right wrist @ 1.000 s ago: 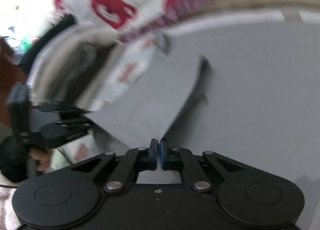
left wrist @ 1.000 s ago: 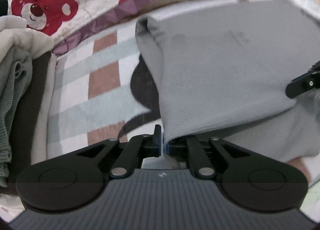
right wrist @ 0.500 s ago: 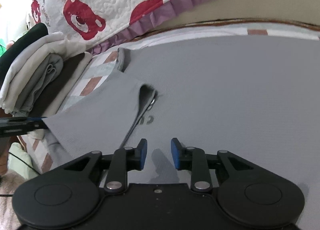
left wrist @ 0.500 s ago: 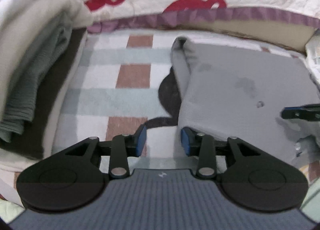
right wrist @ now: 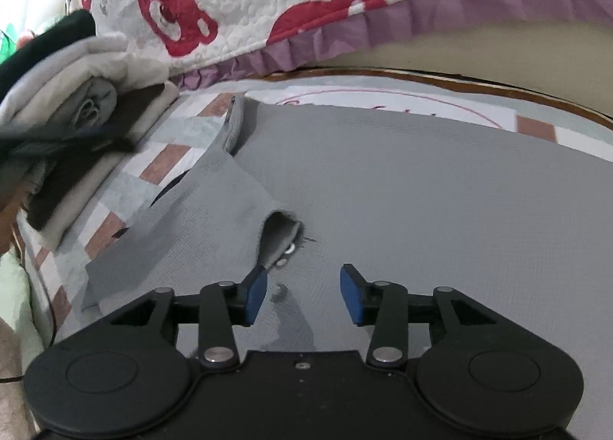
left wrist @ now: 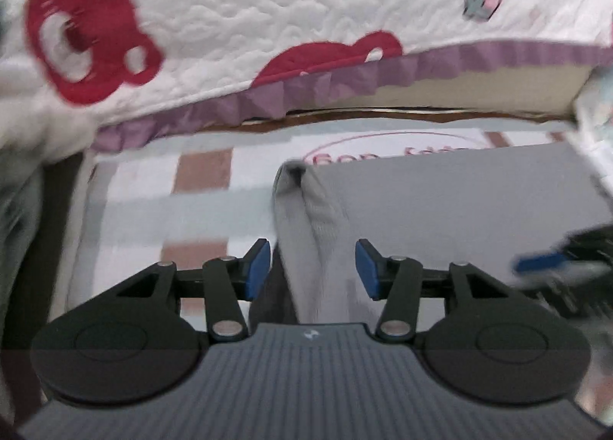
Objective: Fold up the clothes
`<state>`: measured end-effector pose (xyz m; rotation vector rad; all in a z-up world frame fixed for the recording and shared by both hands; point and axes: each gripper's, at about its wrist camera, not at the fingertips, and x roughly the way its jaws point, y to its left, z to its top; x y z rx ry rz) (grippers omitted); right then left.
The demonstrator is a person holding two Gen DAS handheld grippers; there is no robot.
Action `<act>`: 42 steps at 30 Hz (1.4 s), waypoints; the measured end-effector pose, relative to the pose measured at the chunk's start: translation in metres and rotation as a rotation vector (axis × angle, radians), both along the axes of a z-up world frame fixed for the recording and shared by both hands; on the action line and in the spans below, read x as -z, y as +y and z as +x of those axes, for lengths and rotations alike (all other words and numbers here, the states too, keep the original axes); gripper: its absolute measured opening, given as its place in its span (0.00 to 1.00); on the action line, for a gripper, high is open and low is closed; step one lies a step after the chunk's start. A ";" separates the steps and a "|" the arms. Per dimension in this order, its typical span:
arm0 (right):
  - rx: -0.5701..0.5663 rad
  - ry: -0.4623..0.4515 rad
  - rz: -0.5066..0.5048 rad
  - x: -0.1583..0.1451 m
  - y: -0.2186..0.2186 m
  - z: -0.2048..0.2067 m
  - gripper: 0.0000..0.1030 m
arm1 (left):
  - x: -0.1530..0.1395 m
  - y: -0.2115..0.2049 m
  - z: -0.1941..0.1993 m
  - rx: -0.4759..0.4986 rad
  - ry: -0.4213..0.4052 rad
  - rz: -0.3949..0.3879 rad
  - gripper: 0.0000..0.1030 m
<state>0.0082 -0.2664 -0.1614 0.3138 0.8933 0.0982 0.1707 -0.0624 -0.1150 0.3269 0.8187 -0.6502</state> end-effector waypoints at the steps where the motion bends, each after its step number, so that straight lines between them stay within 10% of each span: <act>1: -0.009 0.006 -0.008 0.001 0.003 0.004 0.46 | 0.009 -0.013 0.005 0.005 -0.022 0.015 0.43; 6: -0.062 0.019 -0.095 -0.001 0.013 -0.004 0.52 | 0.045 -0.045 0.016 0.019 0.018 0.066 0.43; 9: -0.070 0.037 -0.091 0.002 0.007 -0.008 0.53 | 0.054 -0.047 0.016 0.022 -0.023 0.028 0.06; 15: -0.091 0.014 -0.109 0.003 0.006 -0.001 0.53 | 0.042 -0.015 0.034 -0.049 0.002 -0.088 0.02; 22: -0.048 -0.008 -0.079 0.006 0.008 0.016 0.56 | 0.066 0.008 0.056 -0.077 0.100 -0.155 0.09; 28: -0.019 0.005 -0.066 -0.002 0.012 0.012 0.56 | 0.032 0.030 0.065 -0.156 0.125 -0.269 0.09; 34: 0.006 -0.016 0.090 -0.008 0.018 -0.007 0.56 | 0.018 0.037 0.015 0.052 0.240 -0.137 0.39; 42: 0.067 -0.026 0.118 0.007 0.022 0.014 0.59 | 0.044 0.084 -0.017 -0.091 0.401 -0.109 0.46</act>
